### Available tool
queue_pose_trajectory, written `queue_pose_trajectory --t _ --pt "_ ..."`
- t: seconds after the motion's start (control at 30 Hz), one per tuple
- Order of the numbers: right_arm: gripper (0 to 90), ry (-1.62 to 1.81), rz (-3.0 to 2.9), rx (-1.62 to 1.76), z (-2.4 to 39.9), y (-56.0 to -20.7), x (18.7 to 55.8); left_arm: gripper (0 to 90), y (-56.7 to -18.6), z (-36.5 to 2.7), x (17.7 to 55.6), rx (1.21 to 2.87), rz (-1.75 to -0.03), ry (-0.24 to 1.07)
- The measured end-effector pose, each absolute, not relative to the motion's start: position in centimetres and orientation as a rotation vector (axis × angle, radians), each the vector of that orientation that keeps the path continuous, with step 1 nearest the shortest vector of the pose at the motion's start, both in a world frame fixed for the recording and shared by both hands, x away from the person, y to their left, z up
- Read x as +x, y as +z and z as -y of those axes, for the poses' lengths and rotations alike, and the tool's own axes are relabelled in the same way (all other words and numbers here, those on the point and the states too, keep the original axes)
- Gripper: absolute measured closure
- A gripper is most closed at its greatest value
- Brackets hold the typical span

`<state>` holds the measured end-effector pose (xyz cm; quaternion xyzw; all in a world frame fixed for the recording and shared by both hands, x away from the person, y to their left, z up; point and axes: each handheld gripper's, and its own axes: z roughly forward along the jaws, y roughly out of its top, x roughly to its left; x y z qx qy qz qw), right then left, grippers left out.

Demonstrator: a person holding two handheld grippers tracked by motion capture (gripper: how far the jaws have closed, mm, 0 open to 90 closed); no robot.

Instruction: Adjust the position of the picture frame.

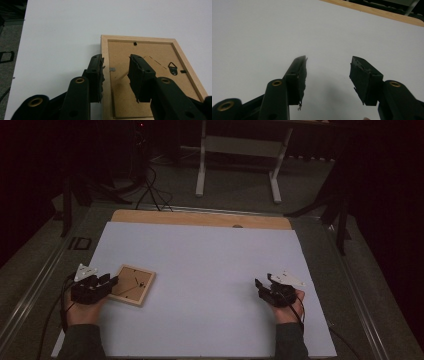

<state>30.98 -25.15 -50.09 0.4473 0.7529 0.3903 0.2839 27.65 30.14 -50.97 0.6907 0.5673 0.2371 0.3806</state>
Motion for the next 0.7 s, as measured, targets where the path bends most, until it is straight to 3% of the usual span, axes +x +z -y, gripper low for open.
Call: queue_pose_trajectory --t 0.1,0.37,0.7 --pt "46.7 1.045 -2.015 1.191 25.0 -50.1 30.9 66.2 -51.0 -30.3 27.5 1.768 -1.450 0.601" --pt "47.7 1.054 -2.009 1.193 25.1 -50.1 30.8 88.7 -51.3 -30.8 27.2 1.796 -1.476 0.595" --pt "48.0 1.051 -2.010 1.187 25.0 -50.1 30.7 89.4 -51.6 -31.5 26.5 1.793 -1.536 0.584"
